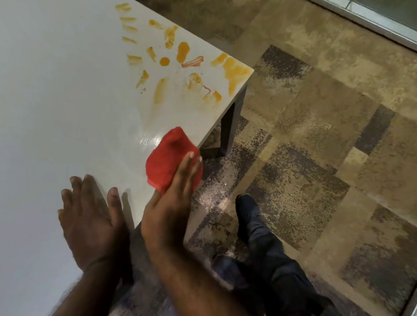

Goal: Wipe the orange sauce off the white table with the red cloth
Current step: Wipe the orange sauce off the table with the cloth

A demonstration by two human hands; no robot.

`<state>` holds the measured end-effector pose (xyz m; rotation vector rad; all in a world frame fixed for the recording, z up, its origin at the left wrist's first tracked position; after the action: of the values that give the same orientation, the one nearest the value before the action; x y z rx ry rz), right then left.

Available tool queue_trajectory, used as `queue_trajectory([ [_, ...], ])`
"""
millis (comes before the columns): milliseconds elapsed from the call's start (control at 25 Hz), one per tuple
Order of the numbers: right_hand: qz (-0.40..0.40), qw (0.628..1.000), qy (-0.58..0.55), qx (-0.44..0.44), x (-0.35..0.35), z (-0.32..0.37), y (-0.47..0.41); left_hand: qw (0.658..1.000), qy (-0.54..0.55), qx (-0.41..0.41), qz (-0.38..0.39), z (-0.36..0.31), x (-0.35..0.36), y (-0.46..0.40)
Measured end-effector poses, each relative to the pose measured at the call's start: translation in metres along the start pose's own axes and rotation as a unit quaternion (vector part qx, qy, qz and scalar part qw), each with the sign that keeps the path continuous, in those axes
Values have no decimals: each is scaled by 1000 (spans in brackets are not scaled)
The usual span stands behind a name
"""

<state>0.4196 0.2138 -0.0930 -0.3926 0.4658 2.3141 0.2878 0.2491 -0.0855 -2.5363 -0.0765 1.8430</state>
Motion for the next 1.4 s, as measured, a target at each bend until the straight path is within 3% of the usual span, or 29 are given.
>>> queue_trajectory([
  [200, -29, 986, -138, 89, -3, 11, -26, 1000, 4, 0, -6, 3, 2, 1],
  [360, -80, 970, -206, 104, -19, 3, -68, 1000, 10, 1, -8, 2, 2, 1],
  [600, -54, 973, -196, 105, -3, 1, -9, 1000, 14, 2, -2, -1, -1, 2],
  [840, -86, 959, -241, 122, -26, 0, -97, 1000, 23, 6, 9, 0, 2, 0],
  [960, -65, 967, -223, 100, -28, 0, -90, 999, 27, 4, 21, -4, 1, -1],
  [1160, -19, 985, -166, 53, -26, -2, -68, 993, 24, 100, 59, -63, 16, -31],
  [1280, -62, 982, -170, 62, -32, -5, -110, 992, 48, 103, 51, -71, 20, -42],
  [1400, -91, 978, -176, 66, -22, -4, -86, 993, 59, 96, 41, -66, 21, -41],
])
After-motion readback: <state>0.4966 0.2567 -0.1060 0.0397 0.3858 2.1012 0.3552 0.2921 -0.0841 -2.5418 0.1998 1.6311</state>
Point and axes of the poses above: each hand's wrist, its own y-axis away from the middle knuckle, its own x-axis out of the palm, z = x × y, the point moved 4 cm from there along -y, towards the middle knuckle, and after that the axes turned 2 degrees about z, right-handed, at the moved point
